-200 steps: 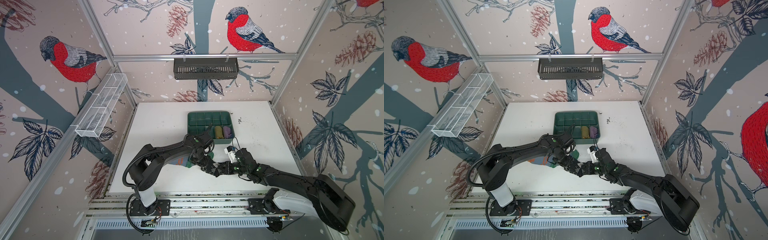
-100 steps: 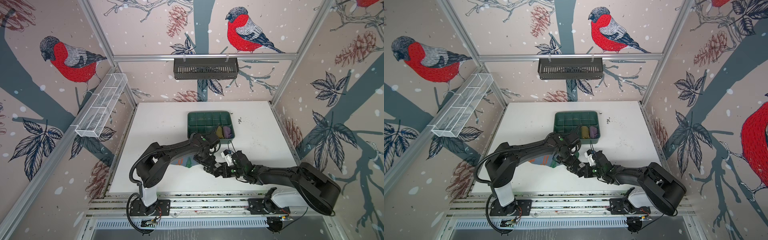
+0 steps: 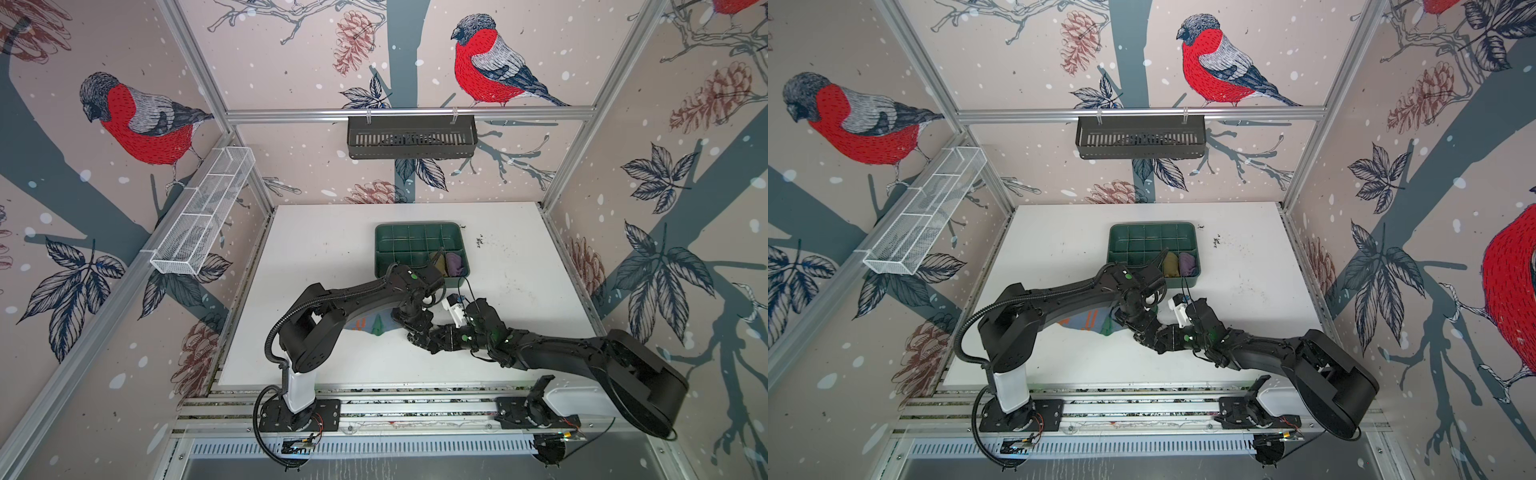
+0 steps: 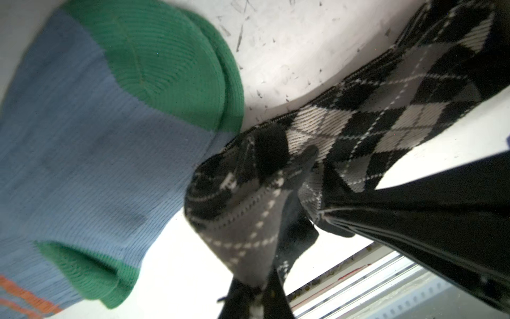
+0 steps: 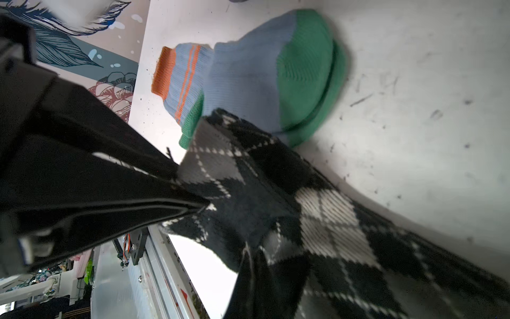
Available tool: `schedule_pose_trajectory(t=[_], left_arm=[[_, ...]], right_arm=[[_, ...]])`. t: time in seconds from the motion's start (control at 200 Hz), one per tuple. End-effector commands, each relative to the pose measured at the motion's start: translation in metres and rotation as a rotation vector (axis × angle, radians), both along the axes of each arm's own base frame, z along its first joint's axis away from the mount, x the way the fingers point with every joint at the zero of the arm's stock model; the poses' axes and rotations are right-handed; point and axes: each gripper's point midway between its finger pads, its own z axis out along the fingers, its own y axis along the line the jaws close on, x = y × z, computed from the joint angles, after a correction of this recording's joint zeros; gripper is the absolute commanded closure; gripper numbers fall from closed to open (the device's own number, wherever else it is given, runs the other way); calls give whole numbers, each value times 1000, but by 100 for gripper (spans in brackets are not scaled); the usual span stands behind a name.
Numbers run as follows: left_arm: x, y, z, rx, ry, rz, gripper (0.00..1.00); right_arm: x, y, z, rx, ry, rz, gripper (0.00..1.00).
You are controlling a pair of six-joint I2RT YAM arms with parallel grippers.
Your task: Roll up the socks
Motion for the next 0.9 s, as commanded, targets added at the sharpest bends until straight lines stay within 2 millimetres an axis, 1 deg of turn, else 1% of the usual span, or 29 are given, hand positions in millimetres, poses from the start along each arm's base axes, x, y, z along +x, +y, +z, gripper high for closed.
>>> schedule_pose_trajectory(t=[0.0, 0.105, 0.28, 0.445, 0.56, 0.725, 0.896], left_arm=[[-5, 4, 2, 25, 16, -6, 95], [-7, 2, 3, 16, 21, -14, 94], [-12, -5, 5, -25, 40, -28, 87], [-18, -17, 8, -87, 64, -45, 84], [-19, -26, 12, -135, 72, -52, 82], [-19, -39, 19, -198, 79, -64, 83], [-19, -44, 17, -222, 89, -71, 85]], right_arm=[[5, 4, -3, -6, -3, 7, 95], [9, 8, -7, 0, 8, 5, 95], [15, 13, -9, 7, 13, 1, 96], [18, 13, -7, 12, 11, -1, 96], [17, 12, -10, 8, 20, 2, 96], [13, 7, -14, 8, 37, -2, 96], [10, -1, -17, -1, 46, -11, 96]])
